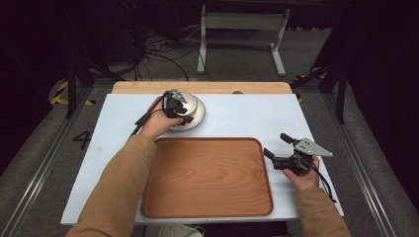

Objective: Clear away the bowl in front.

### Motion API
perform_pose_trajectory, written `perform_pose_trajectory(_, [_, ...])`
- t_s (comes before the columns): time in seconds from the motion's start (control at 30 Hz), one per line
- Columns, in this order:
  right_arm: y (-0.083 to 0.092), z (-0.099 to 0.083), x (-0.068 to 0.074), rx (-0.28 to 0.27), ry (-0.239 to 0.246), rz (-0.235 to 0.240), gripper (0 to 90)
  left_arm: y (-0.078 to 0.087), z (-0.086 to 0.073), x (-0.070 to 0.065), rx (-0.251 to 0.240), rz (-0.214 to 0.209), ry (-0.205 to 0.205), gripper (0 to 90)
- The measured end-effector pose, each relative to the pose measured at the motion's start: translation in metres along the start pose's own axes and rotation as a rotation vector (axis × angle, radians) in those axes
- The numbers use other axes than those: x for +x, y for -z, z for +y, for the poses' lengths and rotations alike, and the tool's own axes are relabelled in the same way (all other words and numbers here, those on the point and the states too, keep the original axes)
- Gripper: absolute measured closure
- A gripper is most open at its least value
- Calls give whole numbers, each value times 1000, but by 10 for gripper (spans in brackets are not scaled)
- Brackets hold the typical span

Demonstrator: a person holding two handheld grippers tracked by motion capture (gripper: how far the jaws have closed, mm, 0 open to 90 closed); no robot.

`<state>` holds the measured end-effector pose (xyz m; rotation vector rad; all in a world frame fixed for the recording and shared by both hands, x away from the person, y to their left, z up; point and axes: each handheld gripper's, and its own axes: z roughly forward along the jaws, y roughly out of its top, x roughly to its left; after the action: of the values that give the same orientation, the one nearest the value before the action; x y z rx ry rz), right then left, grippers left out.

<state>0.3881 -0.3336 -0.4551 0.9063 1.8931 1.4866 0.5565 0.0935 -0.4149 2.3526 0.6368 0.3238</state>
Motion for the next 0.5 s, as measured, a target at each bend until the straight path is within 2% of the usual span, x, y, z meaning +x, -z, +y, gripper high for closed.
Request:
perform_pose_trajectory(0.37, [0,0,0,1,0,1,73,-8,2,-6,86,32,-71,693])
perform_pose_trajectory(0.5, [0,0,0,2,0,2,74,-11,3,-7,92,49,-91,734])
